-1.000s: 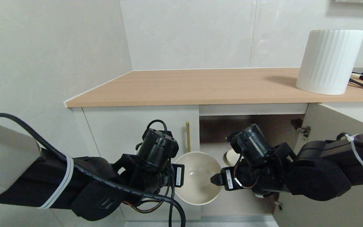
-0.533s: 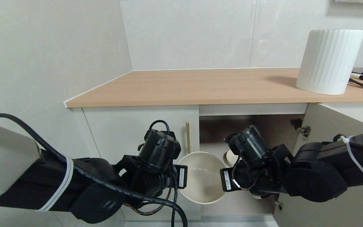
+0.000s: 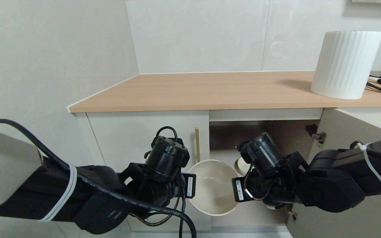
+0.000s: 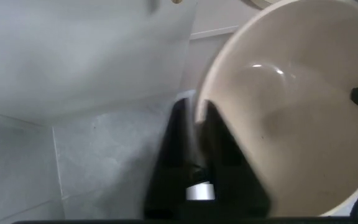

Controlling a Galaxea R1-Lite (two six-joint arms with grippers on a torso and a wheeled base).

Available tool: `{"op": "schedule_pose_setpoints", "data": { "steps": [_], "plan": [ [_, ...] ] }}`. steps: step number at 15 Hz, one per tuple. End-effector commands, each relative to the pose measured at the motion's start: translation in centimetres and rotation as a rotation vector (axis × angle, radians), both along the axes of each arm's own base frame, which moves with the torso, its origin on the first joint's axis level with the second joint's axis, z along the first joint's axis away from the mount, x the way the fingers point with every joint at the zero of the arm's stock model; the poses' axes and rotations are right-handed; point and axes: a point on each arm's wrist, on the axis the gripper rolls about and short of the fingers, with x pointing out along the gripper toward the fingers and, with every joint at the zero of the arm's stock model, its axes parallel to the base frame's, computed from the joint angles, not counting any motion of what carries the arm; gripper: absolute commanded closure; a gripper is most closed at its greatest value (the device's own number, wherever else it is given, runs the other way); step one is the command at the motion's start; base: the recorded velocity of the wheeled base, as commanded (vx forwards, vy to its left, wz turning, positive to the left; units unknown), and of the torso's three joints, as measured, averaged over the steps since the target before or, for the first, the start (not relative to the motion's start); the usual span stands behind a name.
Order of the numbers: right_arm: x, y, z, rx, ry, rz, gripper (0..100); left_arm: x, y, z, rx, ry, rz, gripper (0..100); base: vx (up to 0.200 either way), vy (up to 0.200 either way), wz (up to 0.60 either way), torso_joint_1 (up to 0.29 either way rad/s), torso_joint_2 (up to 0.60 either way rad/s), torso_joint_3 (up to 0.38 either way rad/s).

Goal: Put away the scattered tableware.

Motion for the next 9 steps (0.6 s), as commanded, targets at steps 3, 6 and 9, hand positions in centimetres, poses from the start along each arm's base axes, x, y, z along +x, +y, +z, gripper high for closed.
{"op": "schedule_pose_setpoints", "data": {
  "steps": [3, 6, 9],
  "plan": [
    [0.8, -0.5, -0.6, -0.007, 0.013, -0.027, 100, 0.1, 0.0, 0.2, -0.016, -0.003, 0.010, 0, 0.000, 0.000, 0.00, 0.000, 0.00, 0.000],
    [3.2, -2.4, -2.4, -0.036, 0.053, -0.112, 100, 0.1, 0.1, 0.2, -0.019, -0.005, 0.014, 0, 0.000, 0.000, 0.00, 0.000, 0.00, 0.000],
    [7.9, -6.2, -4.5, 0.029, 0.017, -0.321, 100, 0.1, 0.1, 0.2, -0.018, -0.004, 0.014, 0, 0.000, 0.000, 0.00, 0.000, 0.00, 0.000]
  ]
}}
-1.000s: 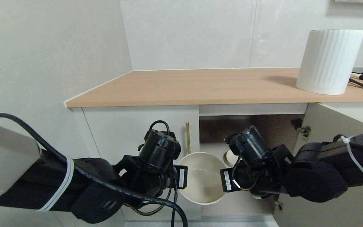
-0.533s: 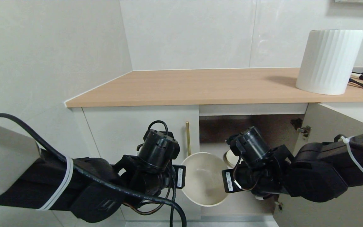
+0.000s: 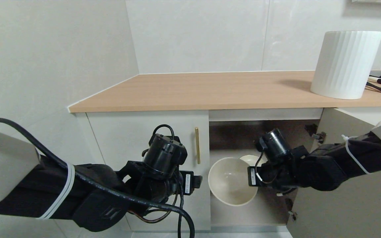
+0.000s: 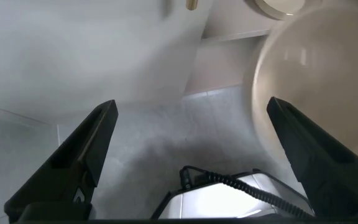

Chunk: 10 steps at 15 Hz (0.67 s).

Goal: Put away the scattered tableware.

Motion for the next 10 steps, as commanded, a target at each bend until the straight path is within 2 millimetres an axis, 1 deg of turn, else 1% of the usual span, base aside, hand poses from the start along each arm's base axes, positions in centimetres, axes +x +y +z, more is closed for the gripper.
{"op": "schedule_pose_setpoints", "data": {
  "steps": [1, 2, 3, 4, 5, 10],
  "plan": [
    [3.8, -3.1, -2.5, 0.036, -0.040, -0.166, 100, 0.0, -0.1, -0.2, 0.003, 0.004, -0.001, 0, 0.000, 0.000, 0.00, 0.000, 0.00, 0.000],
    [4.7, -4.2, -3.2, 0.038, -0.045, -0.204, 100, 0.0, 0.0, -0.1, -0.001, 0.003, 0.000, 0, 0.000, 0.000, 0.00, 0.000, 0.00, 0.000],
    [5.1, -4.5, -3.5, 0.038, -0.045, -0.220, 100, 0.0, 0.0, -0.1, -0.002, 0.001, 0.000, 0, 0.000, 0.000, 0.00, 0.000, 0.00, 0.000],
    [6.6, -5.4, -4.0, 0.041, -0.059, -0.275, 100, 0.0, 0.0, -0.1, -0.002, 0.001, 0.000, 0, 0.000, 0.000, 0.00, 0.000, 0.00, 0.000],
    [7.4, -5.9, -4.8, 0.038, -0.057, -0.325, 100, 0.1, -0.1, -0.1, -0.001, 0.003, 0.000, 0, 0.000, 0.000, 0.00, 0.000, 0.00, 0.000],
    [9.8, -7.3, -6.0, 0.043, -0.070, -0.393, 100, 0.1, 0.0, -0.1, -0.002, 0.001, 0.003, 0, 0.000, 0.000, 0.00, 0.000, 0.00, 0.000]
  ]
}}
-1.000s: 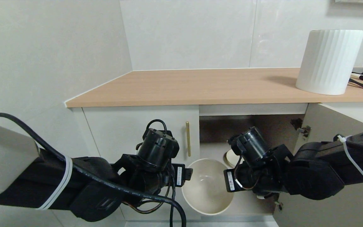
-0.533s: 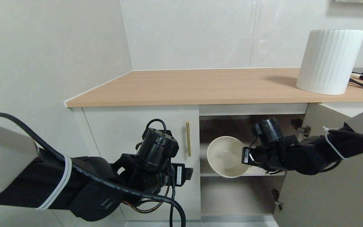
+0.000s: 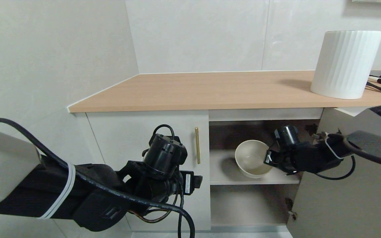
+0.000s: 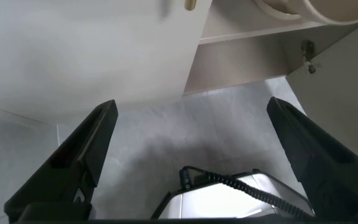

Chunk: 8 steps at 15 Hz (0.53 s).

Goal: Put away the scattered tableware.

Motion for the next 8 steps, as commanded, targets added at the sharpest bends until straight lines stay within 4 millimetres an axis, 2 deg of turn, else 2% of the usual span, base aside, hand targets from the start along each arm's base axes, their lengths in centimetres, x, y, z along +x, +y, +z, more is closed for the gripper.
{"op": "schedule_pose_setpoints", "data": {
  "steps": [1, 8],
  "plan": [
    [1.1, -0.7, -1.5, -0.008, 0.016, -0.029, 100, 0.0, 0.0, -0.1, 0.001, 0.001, 0.000, 0, 0.000, 0.000, 0.00, 0.000, 0.00, 0.000],
    [3.0, -0.8, -3.0, -0.012, 0.010, -0.047, 100, 0.0, 0.0, 0.0, 0.000, 0.000, 0.000, 0, 0.000, 0.000, 0.00, 0.000, 0.00, 0.000]
  ]
}}
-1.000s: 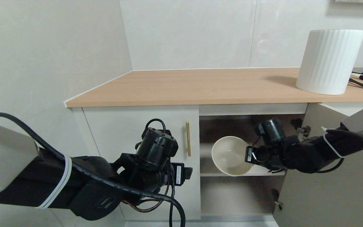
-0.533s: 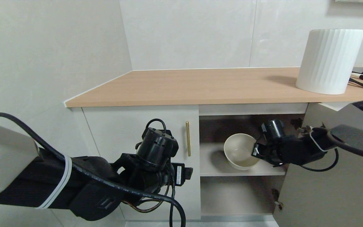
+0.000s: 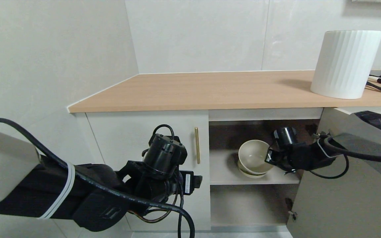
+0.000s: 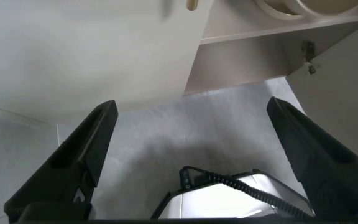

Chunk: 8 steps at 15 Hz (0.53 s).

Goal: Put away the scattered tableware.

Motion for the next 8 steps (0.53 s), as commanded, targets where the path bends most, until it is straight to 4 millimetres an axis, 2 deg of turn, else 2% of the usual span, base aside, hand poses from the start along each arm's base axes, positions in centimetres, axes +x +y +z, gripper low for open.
{"op": "schedule_pose_setpoints", "data": {
  "steps": [1, 8],
  "plan": [
    [0.59, 0.23, -1.02, -0.004, 0.010, 0.003, 100, 0.00, 0.00, -0.02, 0.000, 0.000, 0.001, 0, 0.000, 0.000, 0.00, 0.000, 0.00, 0.000],
    [1.55, 0.27, -1.81, -0.010, 0.006, 0.003, 100, 0.02, -0.02, -0.12, 0.002, 0.003, 0.001, 0, 0.000, 0.000, 0.00, 0.000, 0.00, 0.000]
  ]
}}
